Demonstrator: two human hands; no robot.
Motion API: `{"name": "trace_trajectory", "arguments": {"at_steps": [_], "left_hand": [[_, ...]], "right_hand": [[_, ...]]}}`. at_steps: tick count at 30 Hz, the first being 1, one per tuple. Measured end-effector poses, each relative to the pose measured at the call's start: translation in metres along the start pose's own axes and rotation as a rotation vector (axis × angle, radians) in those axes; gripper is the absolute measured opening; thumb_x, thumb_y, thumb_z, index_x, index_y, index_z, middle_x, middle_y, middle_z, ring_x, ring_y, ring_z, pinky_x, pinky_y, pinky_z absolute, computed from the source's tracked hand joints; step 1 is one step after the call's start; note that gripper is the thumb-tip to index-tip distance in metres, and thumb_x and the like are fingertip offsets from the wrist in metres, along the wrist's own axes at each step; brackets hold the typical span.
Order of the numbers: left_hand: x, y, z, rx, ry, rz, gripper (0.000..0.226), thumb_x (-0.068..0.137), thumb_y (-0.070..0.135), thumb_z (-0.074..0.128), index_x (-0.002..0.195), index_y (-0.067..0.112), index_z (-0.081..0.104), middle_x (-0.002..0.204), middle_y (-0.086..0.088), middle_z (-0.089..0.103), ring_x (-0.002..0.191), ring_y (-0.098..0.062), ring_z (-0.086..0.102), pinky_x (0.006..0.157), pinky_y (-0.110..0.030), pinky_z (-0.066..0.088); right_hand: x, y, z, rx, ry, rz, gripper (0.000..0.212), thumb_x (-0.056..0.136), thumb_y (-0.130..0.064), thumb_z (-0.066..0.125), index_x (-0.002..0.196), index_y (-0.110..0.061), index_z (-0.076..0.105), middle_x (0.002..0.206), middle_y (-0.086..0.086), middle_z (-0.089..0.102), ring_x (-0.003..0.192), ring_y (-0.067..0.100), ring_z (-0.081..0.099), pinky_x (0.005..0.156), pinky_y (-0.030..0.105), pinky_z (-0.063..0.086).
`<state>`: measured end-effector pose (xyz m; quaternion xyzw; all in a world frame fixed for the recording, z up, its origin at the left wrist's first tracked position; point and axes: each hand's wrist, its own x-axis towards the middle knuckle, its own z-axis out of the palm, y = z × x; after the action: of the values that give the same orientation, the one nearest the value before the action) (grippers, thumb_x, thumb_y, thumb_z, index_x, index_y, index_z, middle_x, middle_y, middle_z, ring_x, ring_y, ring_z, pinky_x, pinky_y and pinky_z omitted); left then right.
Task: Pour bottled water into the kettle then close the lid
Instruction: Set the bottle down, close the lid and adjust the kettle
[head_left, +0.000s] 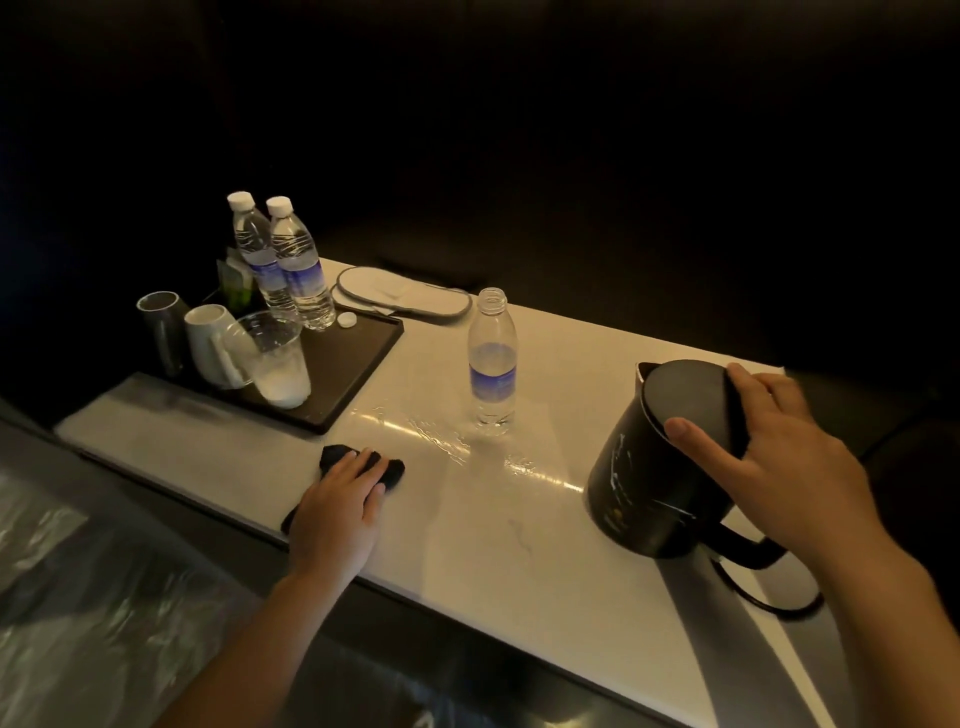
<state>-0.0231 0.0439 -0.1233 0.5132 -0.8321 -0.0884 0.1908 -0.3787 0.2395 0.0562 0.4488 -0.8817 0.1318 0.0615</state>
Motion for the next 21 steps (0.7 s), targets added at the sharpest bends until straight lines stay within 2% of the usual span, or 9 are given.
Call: {"name": "trace_trajectory", "arguments": {"at_steps": [3,6,9,12,14,16,17,18,21], "left_hand": [[-0.018,0.039,-0.002,-0.201,0.08,-0.026,0.031,0.1,0.014,0.057,0.13,0.015,0.068,0.134,-0.006,0.07,0.129,-0.023,0.062,0.108,-0.043,0.051],[-0.029,0.096,-0.01,-0.687,0.1,-0.166,0.029,0.101,0.012,0.057,0.126,0.023,0.067,0.122,0.0,0.074,0.116,-0.018,0.069,0.103,-0.04,0.055],[-0.028,0.168,-0.025,-1.248,-0.009,-0.423,0.029,0.101,0.027,0.056,0.116,0.047,0.07,0.112,0.012,0.077,0.108,-0.01,0.071,0.091,-0.03,0.06],[-0.025,0.236,-0.026,-1.539,-0.089,-0.343,0.033,0.094,0.053,0.053,0.125,0.059,0.062,0.129,0.017,0.069,0.117,-0.003,0.066,0.086,-0.025,0.06],[-0.029,0.277,-0.015,-1.524,-0.086,-0.138,0.042,0.098,0.058,0.045,0.14,0.062,0.045,0.151,0.022,0.05,0.139,0.0,0.048,0.104,-0.032,0.052],[-0.032,0.307,0.004,-1.292,0.018,0.003,0.048,0.104,0.057,0.03,0.151,0.062,0.02,0.167,0.023,0.023,0.155,-0.001,0.015,0.123,-0.041,0.027],[-0.032,0.317,0.016,-1.158,0.092,0.02,0.05,0.105,0.056,0.024,0.153,0.06,0.01,0.17,0.021,0.014,0.157,-0.003,0.005,0.126,-0.043,0.018],[-0.032,0.323,0.026,-1.049,0.157,0.017,0.052,0.106,0.054,0.02,0.156,0.056,0.004,0.171,0.016,0.011,0.158,-0.008,0.003,0.127,-0.045,0.014],[-0.033,0.319,0.058,-0.872,0.309,0.009,0.055,0.108,0.044,0.019,0.16,0.04,0.002,0.17,-0.004,0.02,0.158,-0.022,0.017,0.125,-0.048,0.021]], "right_hand": [[-0.002,-0.001,0.002,0.005,0.019,0.0,0.113,0.075,-0.097,0.018,0.158,-0.022,0.034,0.154,0.008,0.041,0.115,0.04,0.062,0.073,0.042,0.054],[-0.003,-0.003,0.005,0.015,0.035,0.029,0.115,0.073,-0.098,0.015,0.158,-0.021,0.032,0.154,0.008,0.041,0.115,0.039,0.062,0.073,0.042,0.055],[-0.005,-0.007,0.009,-0.003,0.026,0.063,0.113,0.076,-0.097,0.014,0.159,-0.02,0.027,0.154,0.01,0.038,0.114,0.039,0.062,0.072,0.042,0.055],[-0.007,-0.007,0.012,0.025,0.005,0.103,0.099,0.087,-0.085,0.016,0.159,-0.018,0.023,0.152,0.013,0.036,0.11,0.039,0.062,0.067,0.037,0.046],[-0.006,-0.006,0.014,0.013,-0.036,0.109,0.081,0.097,-0.069,0.018,0.158,-0.017,0.026,0.153,0.014,0.033,0.114,0.036,0.056,0.069,0.036,0.038],[-0.005,-0.005,0.015,0.022,-0.073,0.115,0.071,0.1,-0.058,0.018,0.155,-0.015,0.031,0.153,0.014,0.031,0.118,0.033,0.051,0.072,0.036,0.035],[-0.005,-0.006,0.015,0.054,-0.065,0.127,0.068,0.101,-0.056,0.019,0.154,-0.015,0.032,0.151,0.014,0.032,0.116,0.034,0.052,0.074,0.036,0.035],[-0.005,-0.006,0.015,0.088,-0.049,0.139,0.066,0.102,-0.055,0.021,0.153,-0.014,0.032,0.15,0.014,0.034,0.113,0.035,0.054,0.074,0.037,0.037],[-0.007,-0.007,0.017,0.113,-0.005,0.146,0.064,0.104,-0.052,0.025,0.154,-0.012,0.029,0.145,0.016,0.038,0.102,0.037,0.058,0.073,0.039,0.04]]}}
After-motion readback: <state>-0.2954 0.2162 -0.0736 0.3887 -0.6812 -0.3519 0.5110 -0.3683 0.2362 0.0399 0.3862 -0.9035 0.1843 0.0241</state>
